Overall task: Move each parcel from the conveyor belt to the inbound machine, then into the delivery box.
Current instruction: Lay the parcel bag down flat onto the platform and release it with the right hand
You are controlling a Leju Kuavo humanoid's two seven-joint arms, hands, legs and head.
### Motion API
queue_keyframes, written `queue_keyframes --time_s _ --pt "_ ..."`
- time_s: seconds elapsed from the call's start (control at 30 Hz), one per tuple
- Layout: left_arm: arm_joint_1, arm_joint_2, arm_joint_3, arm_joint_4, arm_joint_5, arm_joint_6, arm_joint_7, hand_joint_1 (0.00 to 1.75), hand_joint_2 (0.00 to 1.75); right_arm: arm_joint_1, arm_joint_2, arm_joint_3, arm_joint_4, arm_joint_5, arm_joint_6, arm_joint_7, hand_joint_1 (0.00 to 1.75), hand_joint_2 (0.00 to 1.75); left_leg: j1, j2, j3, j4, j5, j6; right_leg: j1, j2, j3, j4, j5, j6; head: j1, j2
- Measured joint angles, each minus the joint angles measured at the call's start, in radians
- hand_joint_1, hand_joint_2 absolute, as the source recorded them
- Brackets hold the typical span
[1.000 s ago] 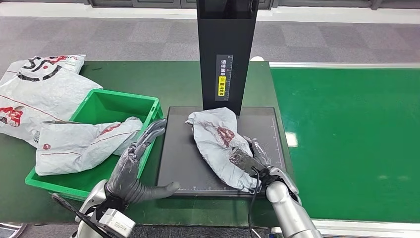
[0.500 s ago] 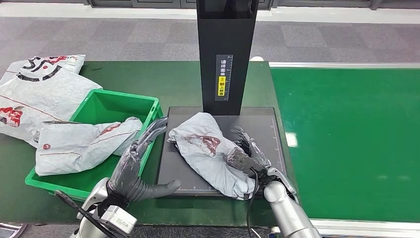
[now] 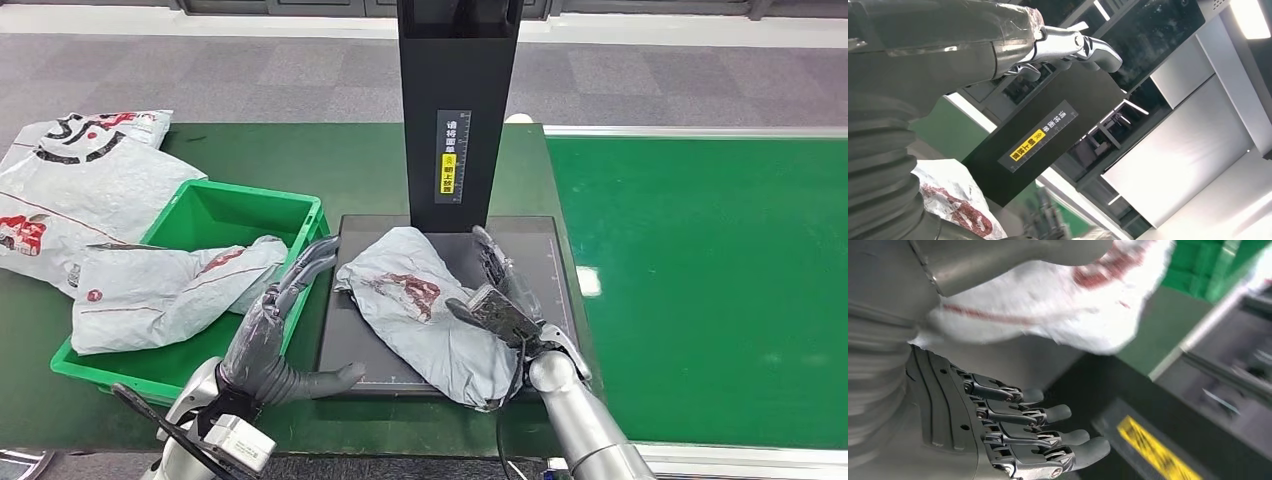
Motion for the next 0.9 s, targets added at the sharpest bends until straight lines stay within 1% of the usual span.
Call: queue_keyframes --time_s 0.1,0.2,0.43,0.53,0.73,0.9 --pt "0.003 0.0 0.0 0.0 0.0 0.0 0.001 0.0 1.75 0.041 -0.003 -0.002 -0.111 -0.056 -0.005 -0.001 0.0 1.75 0.0 0.0 0.0 0.0 0.0 0.0 0.0 0.0 0.0 0.0 0.0 0.0 0.0 0.0" --pt "0.003 0.0 0.0 0.0 0.0 0.0 0.001 0.0 1.75 0.064 -0.007 -0.003 -0.188 -0.07 0.001 0.008 0.0 1.75 0.0 0.0 0.0 0.0 0.0 0.0 0.0 0.001 0.0 0.0 0.0 0.0 0.0 0.0" --pt "0.004 0.0 0.0 -0.001 0.0 0.0 0.001 0.0 1.75 0.089 -0.013 -0.003 -0.27 -0.074 0.002 0.008 0.0 1.75 0.0 0.0 0.0 0.0 0.0 0.0 0.0 0.001 0.0 0.0 0.0 0.0 0.0 0.0" --pt "0.004 0.0 0.0 -0.001 0.0 0.0 0.001 0.0 1.75 0.107 -0.016 -0.008 -0.311 -0.103 -0.011 -0.013 0.0 1.75 0.0 0.0 0.0 0.0 0.0 0.0 0.0 0.0 0.0 0.0 0.0 0.0 0.0 0.0" --pt "0.006 0.014 0.0 0.01 0.015 0.012 0.002 0.0 1.75 0.208 -0.05 -0.035 -0.547 -0.193 -0.008 -0.049 0.0 1.75 0.0 0.0 0.0 0.0 -0.001 0.0 0.0 0.0 0.0 0.0 0.0 0.0 0.0 0.0" --pt "0.008 0.029 0.002 0.027 -0.013 0.035 0.035 0.0 1.75 0.307 -0.069 -0.051 -0.71 -0.168 -0.014 -0.072 0.0 1.75 0.0 0.0 0.0 0.0 -0.002 0.0 0.0 0.0 -0.001 0.0 0.0 0.0 0.0 0.0"
